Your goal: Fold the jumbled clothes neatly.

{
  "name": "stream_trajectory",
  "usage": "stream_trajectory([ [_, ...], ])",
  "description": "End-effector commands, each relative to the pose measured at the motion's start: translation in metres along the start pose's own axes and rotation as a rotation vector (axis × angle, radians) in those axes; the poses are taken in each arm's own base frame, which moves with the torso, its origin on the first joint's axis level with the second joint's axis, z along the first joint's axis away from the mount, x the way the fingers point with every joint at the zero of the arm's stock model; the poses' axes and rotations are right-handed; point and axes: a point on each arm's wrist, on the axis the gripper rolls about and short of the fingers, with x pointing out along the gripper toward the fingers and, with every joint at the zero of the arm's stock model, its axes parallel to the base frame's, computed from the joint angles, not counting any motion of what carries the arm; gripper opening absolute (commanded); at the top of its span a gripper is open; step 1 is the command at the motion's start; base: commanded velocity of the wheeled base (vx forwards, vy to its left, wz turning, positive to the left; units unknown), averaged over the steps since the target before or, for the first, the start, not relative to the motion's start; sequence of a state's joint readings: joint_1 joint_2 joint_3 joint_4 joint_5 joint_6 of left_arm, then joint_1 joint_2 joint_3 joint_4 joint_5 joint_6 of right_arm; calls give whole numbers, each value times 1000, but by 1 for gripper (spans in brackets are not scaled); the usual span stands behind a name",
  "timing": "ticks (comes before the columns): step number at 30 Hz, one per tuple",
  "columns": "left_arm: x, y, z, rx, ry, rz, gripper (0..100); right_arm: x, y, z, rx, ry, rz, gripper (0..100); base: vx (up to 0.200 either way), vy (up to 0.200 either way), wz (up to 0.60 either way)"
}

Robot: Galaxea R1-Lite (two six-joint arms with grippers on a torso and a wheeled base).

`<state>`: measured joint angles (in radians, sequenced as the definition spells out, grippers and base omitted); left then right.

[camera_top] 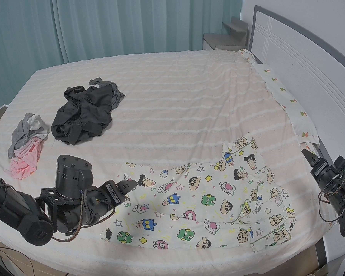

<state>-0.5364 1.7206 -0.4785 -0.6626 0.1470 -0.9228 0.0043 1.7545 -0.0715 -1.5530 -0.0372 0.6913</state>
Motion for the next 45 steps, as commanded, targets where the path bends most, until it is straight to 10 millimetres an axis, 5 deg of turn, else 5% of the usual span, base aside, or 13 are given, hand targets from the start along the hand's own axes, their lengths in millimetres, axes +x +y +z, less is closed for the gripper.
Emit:
stream_trajectory([
  [1,3,0,-1,1,4,7,100,-2,3,-3,-2,11,15,100,0,0,0],
  [17,17,5,-6,13,31,44,100,-3,4,-6,-4,27,18,100,0,-163,0],
  [23,26,18,0,152,36,93,100,-3,4,-6,-4,28,19,100,0,-33,0],
  [34,16,94,59,426,112,56,100,-8,9,-15,-13,74,42,100,0,0,0],
  [40,16,122,63,517,179,12,100,-15,17,-39,-45,185,55,100,0,0,0],
  [45,28,143,48,550,299,-45,100,-17,23,-62,-102,213,-36,100,0,0,0],
])
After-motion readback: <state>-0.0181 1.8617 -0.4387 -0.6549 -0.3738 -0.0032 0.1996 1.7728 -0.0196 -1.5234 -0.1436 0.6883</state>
